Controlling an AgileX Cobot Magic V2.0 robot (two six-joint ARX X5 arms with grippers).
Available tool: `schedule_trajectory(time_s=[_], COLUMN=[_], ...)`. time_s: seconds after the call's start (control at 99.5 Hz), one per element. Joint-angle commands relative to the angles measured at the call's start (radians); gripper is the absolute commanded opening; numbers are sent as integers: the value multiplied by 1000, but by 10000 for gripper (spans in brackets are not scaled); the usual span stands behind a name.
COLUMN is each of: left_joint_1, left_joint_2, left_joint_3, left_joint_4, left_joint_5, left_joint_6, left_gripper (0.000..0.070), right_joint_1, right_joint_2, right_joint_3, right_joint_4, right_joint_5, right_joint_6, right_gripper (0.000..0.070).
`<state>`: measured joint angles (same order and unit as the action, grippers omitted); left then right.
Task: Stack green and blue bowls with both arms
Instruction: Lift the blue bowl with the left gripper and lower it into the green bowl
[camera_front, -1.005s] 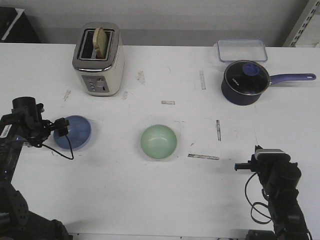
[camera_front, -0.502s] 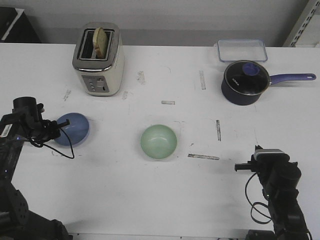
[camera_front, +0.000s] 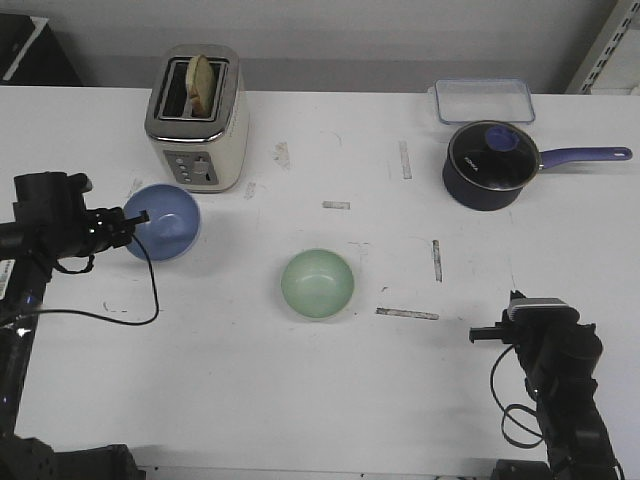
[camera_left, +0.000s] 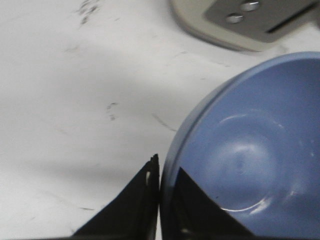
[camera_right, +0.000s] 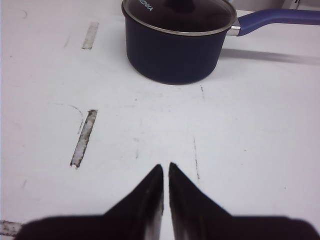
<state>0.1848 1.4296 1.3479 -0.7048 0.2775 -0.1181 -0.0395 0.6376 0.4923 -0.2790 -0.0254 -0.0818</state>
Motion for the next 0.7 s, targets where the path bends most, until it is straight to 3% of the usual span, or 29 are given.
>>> schedule_trajectory(time_s=[0.0,0.191,0.422,0.693], left_joint_1=[-50,-296,-603,-734], left_joint_2=[-13,-63,-14,129], left_joint_3=[20,21,21,21], left_joint_4=[7,41,108,132], left_joint_5=[22,23,18,-101], left_joint_6=[-8,-60,-60,-55], left_gripper=[0,0,0,0], right_joint_1=[1,1,1,1], right_joint_2=[6,6,6,6], right_joint_3=[-1,-1,-1,-1], right_joint_4=[10,10,10,9], right_joint_5=[0,0,0,-1], right_joint_6=[-5,-5,-5,-5], right_gripper=[9,8,8,8])
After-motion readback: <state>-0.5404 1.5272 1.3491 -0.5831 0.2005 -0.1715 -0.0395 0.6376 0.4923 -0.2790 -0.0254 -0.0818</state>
